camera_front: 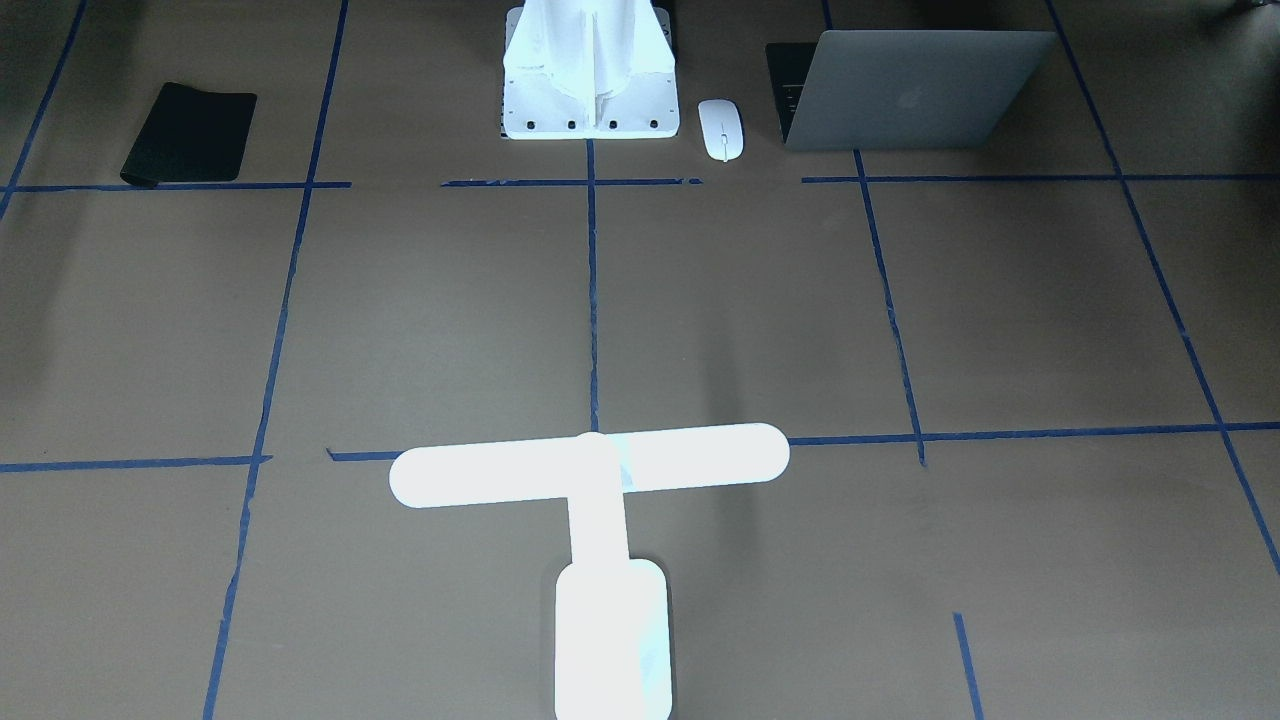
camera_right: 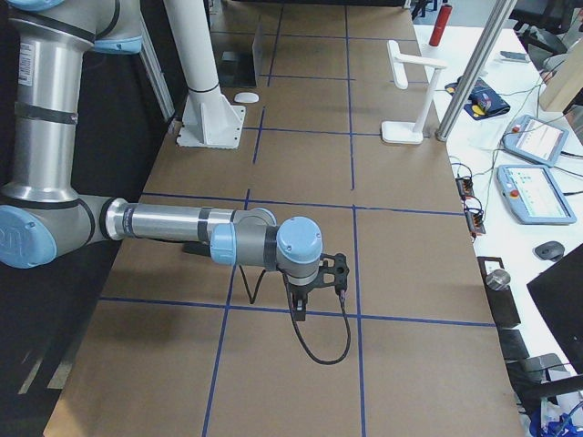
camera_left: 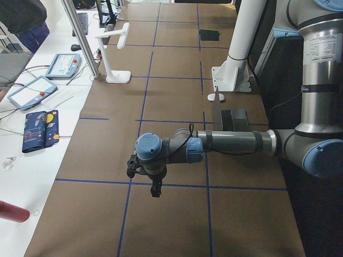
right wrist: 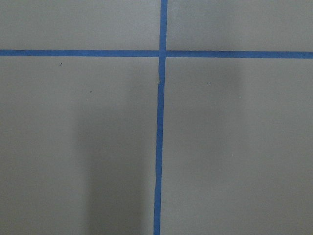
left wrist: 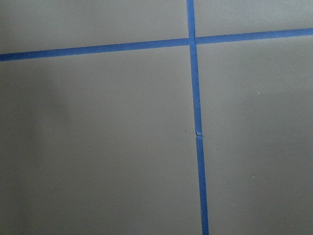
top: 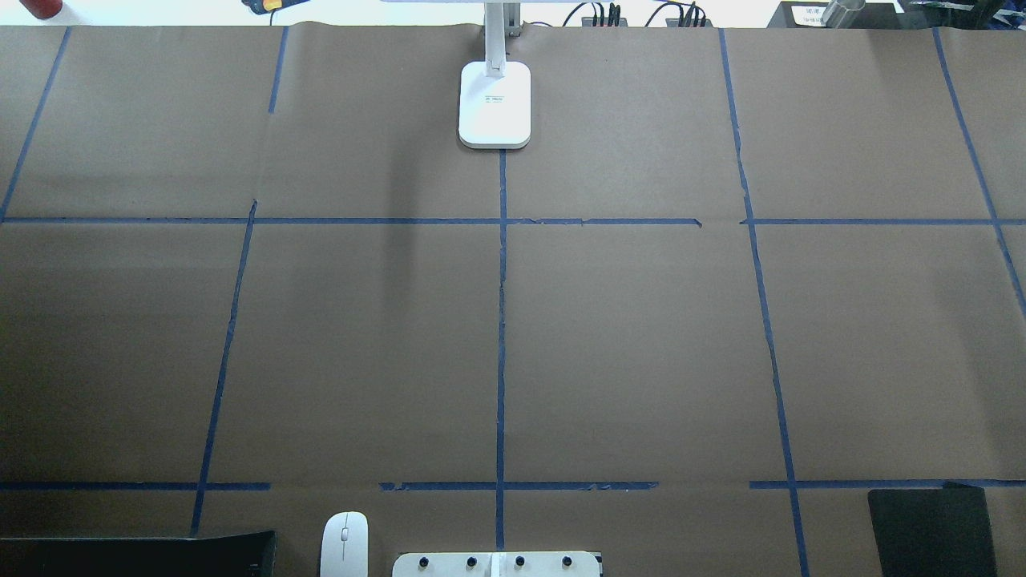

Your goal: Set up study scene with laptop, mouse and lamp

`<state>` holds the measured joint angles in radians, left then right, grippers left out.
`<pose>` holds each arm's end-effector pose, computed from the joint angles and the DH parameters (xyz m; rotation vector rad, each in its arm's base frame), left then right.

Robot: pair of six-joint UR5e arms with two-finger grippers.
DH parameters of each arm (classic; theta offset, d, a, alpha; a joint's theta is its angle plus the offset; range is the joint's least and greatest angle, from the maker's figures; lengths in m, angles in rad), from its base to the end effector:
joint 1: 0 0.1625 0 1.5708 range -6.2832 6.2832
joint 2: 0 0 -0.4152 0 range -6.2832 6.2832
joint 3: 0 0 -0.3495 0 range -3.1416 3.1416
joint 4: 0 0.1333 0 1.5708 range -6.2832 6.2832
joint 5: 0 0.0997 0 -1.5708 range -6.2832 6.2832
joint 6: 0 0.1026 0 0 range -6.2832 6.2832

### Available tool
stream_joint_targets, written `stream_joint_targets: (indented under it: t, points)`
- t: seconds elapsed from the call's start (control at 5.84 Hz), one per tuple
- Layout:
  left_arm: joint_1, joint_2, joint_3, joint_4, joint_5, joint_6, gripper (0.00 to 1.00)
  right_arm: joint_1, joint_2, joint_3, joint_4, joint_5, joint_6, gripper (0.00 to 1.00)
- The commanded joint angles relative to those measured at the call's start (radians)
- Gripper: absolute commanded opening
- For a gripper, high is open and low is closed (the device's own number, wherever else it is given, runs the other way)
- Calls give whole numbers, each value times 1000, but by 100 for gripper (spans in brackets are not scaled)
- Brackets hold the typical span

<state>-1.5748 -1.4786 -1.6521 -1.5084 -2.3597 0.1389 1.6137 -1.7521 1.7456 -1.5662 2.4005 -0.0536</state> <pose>-0.0621 -0.4051 0.6591 -0.0130 0.7918 0.0989 0.0736 -0.3714 0.6426 0.0382 -0.8288 -0.0093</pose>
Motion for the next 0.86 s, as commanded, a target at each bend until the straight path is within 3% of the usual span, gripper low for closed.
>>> stream_joint_targets:
  t: [0.0,0.69]
  points:
    - [-1,1,0,-1,0,1,100,0,0,2,0,2,0,100]
    - [-1,0,-2,-1,-1,-2,100,0,5,29,2,5,1,100]
